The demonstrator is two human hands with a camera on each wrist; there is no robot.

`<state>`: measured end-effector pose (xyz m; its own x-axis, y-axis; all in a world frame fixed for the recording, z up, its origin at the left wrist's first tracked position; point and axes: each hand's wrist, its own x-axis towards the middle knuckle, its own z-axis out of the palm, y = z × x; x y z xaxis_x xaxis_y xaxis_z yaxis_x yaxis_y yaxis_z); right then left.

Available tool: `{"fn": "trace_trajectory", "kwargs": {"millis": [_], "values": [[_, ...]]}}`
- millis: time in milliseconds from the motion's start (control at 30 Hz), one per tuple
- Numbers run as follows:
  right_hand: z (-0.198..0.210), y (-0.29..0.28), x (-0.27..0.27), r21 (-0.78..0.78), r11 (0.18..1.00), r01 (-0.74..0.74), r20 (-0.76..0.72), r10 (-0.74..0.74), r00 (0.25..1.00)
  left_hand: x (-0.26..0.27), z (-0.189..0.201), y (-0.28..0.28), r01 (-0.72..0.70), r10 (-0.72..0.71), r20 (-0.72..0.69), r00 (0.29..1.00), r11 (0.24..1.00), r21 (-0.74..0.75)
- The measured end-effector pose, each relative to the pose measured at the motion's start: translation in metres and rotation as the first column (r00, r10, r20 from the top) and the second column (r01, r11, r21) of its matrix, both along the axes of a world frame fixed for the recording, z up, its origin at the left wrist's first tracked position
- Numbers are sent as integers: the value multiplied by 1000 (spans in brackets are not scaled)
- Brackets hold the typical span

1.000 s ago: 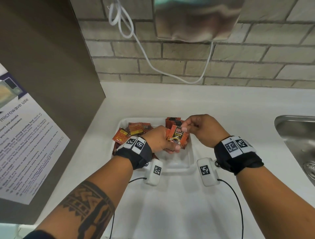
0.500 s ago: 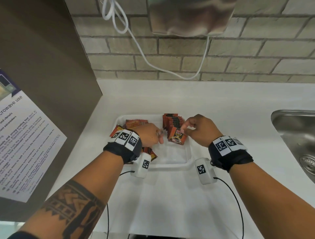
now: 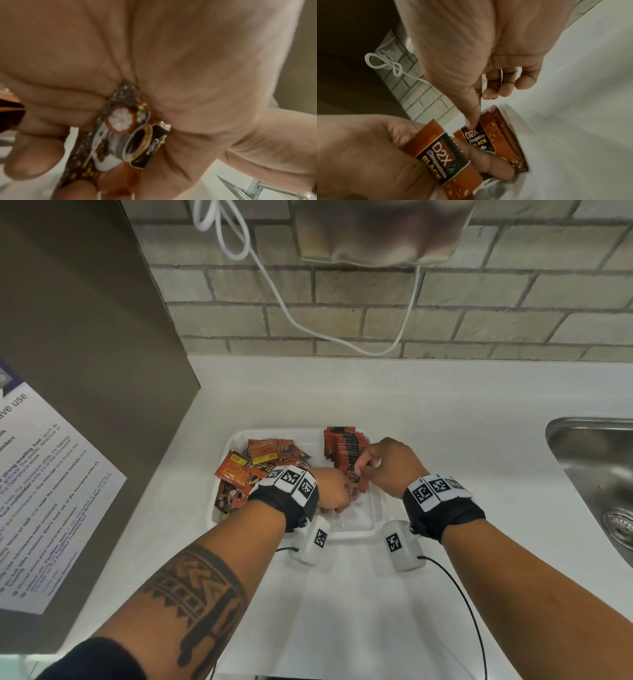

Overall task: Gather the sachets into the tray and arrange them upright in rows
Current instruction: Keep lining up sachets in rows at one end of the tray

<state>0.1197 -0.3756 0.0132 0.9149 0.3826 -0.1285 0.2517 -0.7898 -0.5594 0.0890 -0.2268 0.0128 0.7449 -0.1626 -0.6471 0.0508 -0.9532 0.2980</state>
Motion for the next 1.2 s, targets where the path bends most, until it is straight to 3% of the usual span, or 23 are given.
{"fn": "trace_trajectory", "kwargs": {"millis": [600, 833, 933, 1067, 1200], "values": [[-1, -3, 6, 56, 998, 3, -31, -2, 1000, 3, -1, 0, -16, 15, -47, 999, 1000, -26], [-2, -9, 10, 74, 997, -8, -7, 9, 1000, 2, 0, 9, -98, 85, -91, 992, 983, -153], [3, -15, 9, 132, 991, -4, 37, -1, 999, 2, 2, 21, -216, 172, -152, 973, 906, -363], [14, -16, 1, 272, 962, -29, -2, 31, 1000, -2, 7, 37, -289, 191, -218, 957, 691, -663], [24, -10, -5, 385, 922, -39, -82, 76, 994, -5, 14, 38, -325, 184, -268, 946, 508, -798]]}}
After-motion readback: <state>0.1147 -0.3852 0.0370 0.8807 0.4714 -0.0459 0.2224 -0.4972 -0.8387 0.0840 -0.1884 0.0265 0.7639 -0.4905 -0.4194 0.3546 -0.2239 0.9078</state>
